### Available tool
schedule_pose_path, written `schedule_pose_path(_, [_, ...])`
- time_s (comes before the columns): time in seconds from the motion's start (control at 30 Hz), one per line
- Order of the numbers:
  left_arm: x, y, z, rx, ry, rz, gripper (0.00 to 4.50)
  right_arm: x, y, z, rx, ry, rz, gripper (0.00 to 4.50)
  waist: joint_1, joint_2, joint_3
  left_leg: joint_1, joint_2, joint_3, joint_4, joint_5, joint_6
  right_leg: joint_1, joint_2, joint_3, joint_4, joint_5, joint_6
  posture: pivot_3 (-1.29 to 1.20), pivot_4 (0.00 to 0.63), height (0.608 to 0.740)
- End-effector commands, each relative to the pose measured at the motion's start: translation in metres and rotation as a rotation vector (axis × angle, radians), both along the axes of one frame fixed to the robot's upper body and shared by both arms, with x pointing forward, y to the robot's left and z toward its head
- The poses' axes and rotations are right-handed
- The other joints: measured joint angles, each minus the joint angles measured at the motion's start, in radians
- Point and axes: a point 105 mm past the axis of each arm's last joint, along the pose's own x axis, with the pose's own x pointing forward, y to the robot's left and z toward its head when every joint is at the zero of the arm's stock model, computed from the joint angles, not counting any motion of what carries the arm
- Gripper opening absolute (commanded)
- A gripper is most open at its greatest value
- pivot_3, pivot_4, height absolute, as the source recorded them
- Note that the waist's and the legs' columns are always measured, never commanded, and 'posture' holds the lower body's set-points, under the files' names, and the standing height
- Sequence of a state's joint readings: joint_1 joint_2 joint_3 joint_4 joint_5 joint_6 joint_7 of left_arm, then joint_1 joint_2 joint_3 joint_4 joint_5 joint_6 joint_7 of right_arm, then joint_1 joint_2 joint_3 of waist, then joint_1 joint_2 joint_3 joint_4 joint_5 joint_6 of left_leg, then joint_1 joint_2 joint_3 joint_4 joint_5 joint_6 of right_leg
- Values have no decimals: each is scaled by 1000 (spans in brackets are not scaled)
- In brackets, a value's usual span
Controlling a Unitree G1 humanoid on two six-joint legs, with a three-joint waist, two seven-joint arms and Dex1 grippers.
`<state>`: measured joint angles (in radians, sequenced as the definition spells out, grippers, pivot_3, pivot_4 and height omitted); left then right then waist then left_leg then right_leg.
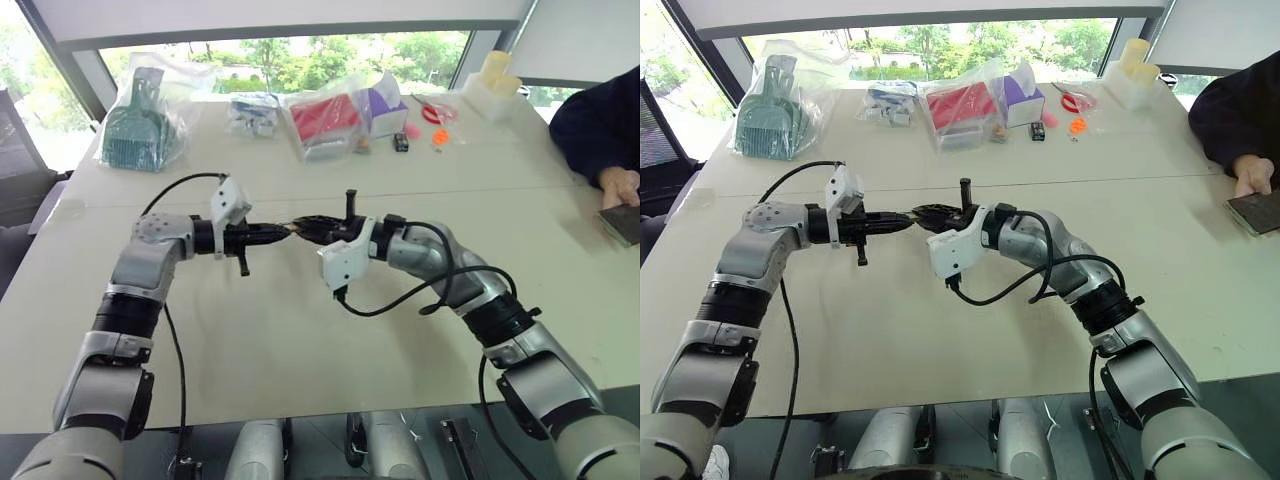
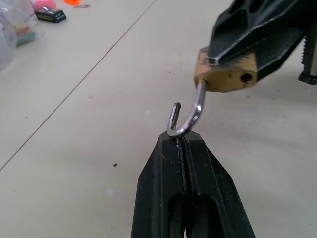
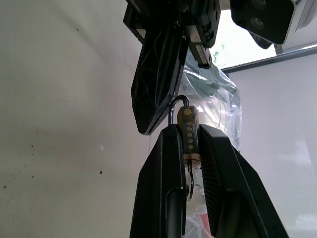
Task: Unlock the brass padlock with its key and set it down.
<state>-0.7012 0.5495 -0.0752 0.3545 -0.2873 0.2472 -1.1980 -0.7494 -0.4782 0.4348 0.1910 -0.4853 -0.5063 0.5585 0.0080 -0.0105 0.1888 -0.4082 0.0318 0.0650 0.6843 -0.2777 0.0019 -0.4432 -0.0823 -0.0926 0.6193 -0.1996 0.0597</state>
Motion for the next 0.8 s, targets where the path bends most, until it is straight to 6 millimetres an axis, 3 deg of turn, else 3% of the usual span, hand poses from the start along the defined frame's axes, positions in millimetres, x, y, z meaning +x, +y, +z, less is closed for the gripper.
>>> schedule_pose_path(0.03, [1,3,17,-33,-53,3,34,-6,2,13,46,-23,21,0,-1,0,0,0,0,0,0,0,0,0,0,0,0,0,0,0,150,740])
schedule_pose_path(0.23, [-3,11,12,-5,-42,10,34,-3,0,7,33,-6,8,0,-2,0,0,0,0,0,0,0,0,0,0,0,0,0,0,0,150,740])
schedule_pose_path(0.4, [-7,25,5,45,-36,44,34,13,-15,-7,24,32,-66,0,-3,0,0,0,0,0,0,0,0,0,0,0,0,0,0,0,150,740])
schedule_pose_path(0.6, [-11,36,-4,60,-30,92,34,42,-39,-47,-60,78,-196,0,-2,0,0,0,0,0,0,0,0,0,0,0,0,0,0,0,150,740])
schedule_pose_path(0.73, [-16,34,-4,37,-27,104,34,51,-43,-63,-68,105,-228,0,-6,0,0,0,0,0,0,0,0,0,0,0,0,0,0,0,150,740])
schedule_pose_path(0.8, [-20,32,-6,32,-22,106,0,52,-44,-70,-74,133,-237,1008,-15,0,0,0,0,1,0,0,0,0,0,1,0,0,0,0,150,740])
